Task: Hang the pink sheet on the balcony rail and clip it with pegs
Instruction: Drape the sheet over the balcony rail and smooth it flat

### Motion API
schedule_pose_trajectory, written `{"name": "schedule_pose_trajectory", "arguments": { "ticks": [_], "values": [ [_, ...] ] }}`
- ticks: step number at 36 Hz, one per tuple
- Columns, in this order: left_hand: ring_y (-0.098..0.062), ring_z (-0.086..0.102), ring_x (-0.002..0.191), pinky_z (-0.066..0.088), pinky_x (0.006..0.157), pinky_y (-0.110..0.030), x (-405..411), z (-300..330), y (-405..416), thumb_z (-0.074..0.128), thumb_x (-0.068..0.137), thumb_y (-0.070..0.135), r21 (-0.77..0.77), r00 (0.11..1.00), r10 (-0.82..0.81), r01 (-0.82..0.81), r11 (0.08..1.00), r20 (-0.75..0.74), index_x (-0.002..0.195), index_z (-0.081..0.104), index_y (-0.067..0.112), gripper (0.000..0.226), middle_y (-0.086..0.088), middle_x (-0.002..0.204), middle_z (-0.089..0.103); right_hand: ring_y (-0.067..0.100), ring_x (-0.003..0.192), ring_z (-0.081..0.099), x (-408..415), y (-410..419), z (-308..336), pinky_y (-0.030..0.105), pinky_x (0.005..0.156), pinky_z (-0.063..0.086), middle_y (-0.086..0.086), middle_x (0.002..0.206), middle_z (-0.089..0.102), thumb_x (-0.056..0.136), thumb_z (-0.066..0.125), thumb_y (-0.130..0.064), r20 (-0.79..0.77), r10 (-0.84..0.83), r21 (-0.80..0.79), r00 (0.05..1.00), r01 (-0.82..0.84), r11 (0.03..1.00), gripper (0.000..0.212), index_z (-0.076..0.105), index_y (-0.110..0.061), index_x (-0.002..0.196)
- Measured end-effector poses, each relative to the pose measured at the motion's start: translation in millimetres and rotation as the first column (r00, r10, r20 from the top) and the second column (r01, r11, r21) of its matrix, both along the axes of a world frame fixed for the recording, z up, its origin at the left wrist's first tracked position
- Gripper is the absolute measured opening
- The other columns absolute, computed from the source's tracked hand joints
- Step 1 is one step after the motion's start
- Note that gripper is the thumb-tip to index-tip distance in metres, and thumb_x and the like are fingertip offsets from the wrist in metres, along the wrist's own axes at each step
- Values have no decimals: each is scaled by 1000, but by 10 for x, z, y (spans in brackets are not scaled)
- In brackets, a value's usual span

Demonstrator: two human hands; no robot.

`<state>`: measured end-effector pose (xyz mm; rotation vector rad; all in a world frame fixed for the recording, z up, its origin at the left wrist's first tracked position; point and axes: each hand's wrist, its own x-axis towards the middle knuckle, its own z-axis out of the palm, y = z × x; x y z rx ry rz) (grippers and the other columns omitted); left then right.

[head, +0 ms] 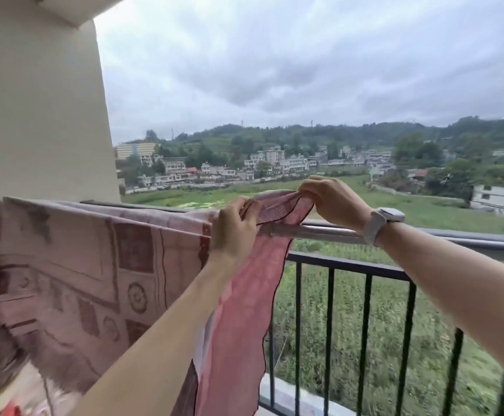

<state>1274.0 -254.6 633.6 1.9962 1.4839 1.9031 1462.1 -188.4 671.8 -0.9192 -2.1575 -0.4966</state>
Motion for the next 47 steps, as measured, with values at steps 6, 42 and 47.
{"name": "schedule_pose_trajectory", "arguments": {
  "ticks": [6,42,47],
  "values": [
    [-2,41,30,29,32,-11,1399,162,-190,50,93,27,45,964,-263,261,964,31,114,56,1,33,1,60,54,30,76,64,1365,-345,195,38,70,52,17,89,70,91,48,-4,-173,-111,10,979,115,993,20,68,-1,94],
    [-19,64,95,48,84,-47,2917,-565,-67,50,85,35,201,892,-279,365,909,-356,99,72,20,29,3,99,72,10,69,60,2479,-1619,-1026,17,58,50,-1,78,66,90,55,-20,-737,-442,-468,511,86,880,14,63,-10,85],
    [-20,67,90,48,83,-47,3051,-540,-127,57,84,21,226,917,-255,330,917,-306,94,73,18,19,0,93,74,14,71,60,2602,-1760,-784,26,69,51,4,79,66,87,58,-11,-833,-417,-523,362,-273,808,9,65,-5,87]
  ]
}}
